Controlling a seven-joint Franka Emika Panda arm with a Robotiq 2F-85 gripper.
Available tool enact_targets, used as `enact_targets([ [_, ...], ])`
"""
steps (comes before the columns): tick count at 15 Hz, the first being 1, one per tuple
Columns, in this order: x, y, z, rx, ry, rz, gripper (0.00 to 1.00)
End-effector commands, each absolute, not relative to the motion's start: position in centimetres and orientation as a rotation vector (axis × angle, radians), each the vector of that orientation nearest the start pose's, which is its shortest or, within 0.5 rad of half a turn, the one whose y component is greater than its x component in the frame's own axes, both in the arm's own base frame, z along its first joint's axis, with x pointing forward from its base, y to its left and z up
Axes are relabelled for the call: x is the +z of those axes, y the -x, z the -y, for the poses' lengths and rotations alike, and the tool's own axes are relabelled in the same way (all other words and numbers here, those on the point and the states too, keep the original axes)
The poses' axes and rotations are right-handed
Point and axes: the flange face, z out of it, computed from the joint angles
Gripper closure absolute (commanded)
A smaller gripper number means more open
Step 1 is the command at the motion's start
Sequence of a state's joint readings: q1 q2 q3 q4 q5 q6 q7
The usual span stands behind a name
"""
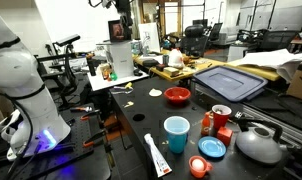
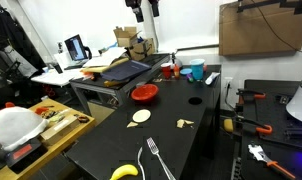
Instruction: Pick up the purple eggplant toy and move it to the right of the table, slide the eggplant toy a little to the right, pick up the toothpaste and put it in front of the blue cup
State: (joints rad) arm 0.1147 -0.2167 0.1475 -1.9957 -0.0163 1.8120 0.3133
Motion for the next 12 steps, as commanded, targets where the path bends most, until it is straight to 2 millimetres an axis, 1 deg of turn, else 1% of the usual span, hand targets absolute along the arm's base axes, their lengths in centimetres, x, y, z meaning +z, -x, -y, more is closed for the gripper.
enact_targets([
  [1, 58.2, -46.4, -13.4, -0.119, 3.188, -0.058, 0.00],
  [4, 59.2, -45.9, -13.3, -0.144, 3.178, -0.062, 0.00],
  [6, 59.0, -45.9, -13.2, -0.101, 3.173, -0.108, 0.00],
  [7, 58.5, -46.3, -13.3, -0.143, 3.170, -0.084, 0.00],
  [12, 58.4, -46.2, -13.2, -0.124, 3.174, -0.089, 0.00],
])
